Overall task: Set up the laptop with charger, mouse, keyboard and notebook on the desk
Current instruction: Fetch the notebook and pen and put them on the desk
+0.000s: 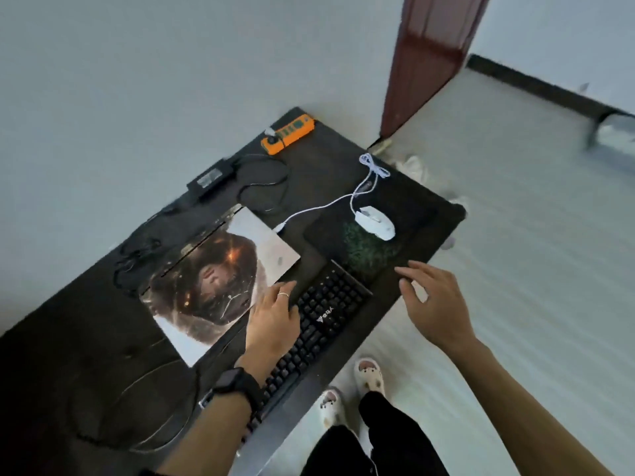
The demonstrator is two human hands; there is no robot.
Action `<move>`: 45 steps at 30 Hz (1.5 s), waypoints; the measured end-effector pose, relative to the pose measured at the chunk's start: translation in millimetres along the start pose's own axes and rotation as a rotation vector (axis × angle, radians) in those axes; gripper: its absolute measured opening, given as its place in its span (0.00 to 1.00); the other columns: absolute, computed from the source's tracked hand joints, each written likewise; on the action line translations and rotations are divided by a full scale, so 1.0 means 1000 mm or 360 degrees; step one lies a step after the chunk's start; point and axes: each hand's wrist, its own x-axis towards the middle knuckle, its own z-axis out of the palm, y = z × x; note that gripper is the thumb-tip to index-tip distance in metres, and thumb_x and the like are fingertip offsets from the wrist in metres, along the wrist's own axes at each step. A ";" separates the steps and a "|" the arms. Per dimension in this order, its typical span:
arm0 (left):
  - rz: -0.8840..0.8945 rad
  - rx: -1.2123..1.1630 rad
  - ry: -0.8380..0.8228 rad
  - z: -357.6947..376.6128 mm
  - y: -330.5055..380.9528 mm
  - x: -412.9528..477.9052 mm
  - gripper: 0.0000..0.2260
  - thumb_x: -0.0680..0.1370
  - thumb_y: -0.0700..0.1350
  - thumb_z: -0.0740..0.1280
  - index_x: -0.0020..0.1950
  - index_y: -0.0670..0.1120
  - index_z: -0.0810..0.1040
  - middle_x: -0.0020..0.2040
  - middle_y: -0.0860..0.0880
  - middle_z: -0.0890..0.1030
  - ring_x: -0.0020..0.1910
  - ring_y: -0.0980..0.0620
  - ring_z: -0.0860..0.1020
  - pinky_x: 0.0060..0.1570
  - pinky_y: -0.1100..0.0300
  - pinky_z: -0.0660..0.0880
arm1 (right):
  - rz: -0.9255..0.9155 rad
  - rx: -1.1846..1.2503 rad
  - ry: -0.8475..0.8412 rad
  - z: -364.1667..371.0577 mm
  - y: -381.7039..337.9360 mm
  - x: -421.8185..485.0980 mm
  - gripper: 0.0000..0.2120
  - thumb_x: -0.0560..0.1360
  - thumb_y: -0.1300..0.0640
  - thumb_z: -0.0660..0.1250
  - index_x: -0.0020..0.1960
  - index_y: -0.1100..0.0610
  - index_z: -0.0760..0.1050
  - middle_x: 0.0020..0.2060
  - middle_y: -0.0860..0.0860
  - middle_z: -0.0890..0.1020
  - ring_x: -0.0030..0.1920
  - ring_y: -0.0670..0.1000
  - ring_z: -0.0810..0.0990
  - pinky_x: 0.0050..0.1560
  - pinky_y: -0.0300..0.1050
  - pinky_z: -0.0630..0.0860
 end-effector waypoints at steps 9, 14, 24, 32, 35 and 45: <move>0.1117 0.0122 -0.0152 0.030 0.233 0.021 0.23 0.79 0.51 0.64 0.73 0.49 0.70 0.71 0.47 0.72 0.68 0.44 0.70 0.67 0.48 0.67 | 0.0688 -0.0035 0.0829 -0.150 0.087 -0.112 0.12 0.78 0.52 0.70 0.61 0.47 0.82 0.63 0.46 0.80 0.67 0.53 0.72 0.62 0.40 0.67; 0.1705 0.0212 -0.0202 0.056 0.393 -0.031 0.23 0.79 0.53 0.62 0.74 0.54 0.66 0.72 0.50 0.69 0.70 0.45 0.69 0.66 0.46 0.68 | 0.0927 -0.0092 0.1170 -0.230 0.146 -0.192 0.13 0.77 0.53 0.71 0.62 0.48 0.82 0.64 0.50 0.80 0.66 0.55 0.73 0.58 0.40 0.67; 0.2334 0.0112 -0.0051 0.101 0.678 -0.162 0.23 0.80 0.52 0.63 0.75 0.51 0.68 0.73 0.49 0.69 0.70 0.46 0.69 0.69 0.51 0.64 | 0.1148 -0.0261 0.1525 -0.416 0.273 -0.308 0.15 0.78 0.50 0.68 0.65 0.44 0.80 0.67 0.49 0.77 0.67 0.56 0.71 0.61 0.41 0.66; 0.2577 -0.0005 -0.0011 0.139 0.870 -0.252 0.25 0.78 0.50 0.64 0.75 0.51 0.68 0.72 0.49 0.70 0.69 0.46 0.69 0.68 0.50 0.67 | 0.1284 -0.0482 0.1722 -0.565 0.364 -0.381 0.16 0.79 0.48 0.66 0.66 0.43 0.78 0.67 0.50 0.77 0.67 0.58 0.71 0.63 0.44 0.67; 0.2647 -0.0065 -0.0061 0.163 0.934 -0.276 0.24 0.77 0.49 0.66 0.74 0.51 0.69 0.70 0.50 0.71 0.70 0.47 0.69 0.68 0.49 0.67 | 0.1358 -0.0506 0.1781 -0.610 0.403 -0.398 0.16 0.79 0.48 0.66 0.67 0.43 0.78 0.67 0.50 0.77 0.66 0.58 0.72 0.64 0.47 0.69; 0.2870 -0.0171 -0.0202 0.277 1.194 -0.328 0.24 0.77 0.52 0.65 0.74 0.52 0.69 0.71 0.50 0.71 0.69 0.45 0.70 0.67 0.48 0.68 | 0.1523 -0.0651 0.1857 -0.778 0.578 -0.423 0.25 0.76 0.39 0.56 0.67 0.46 0.77 0.64 0.51 0.79 0.64 0.58 0.76 0.64 0.49 0.71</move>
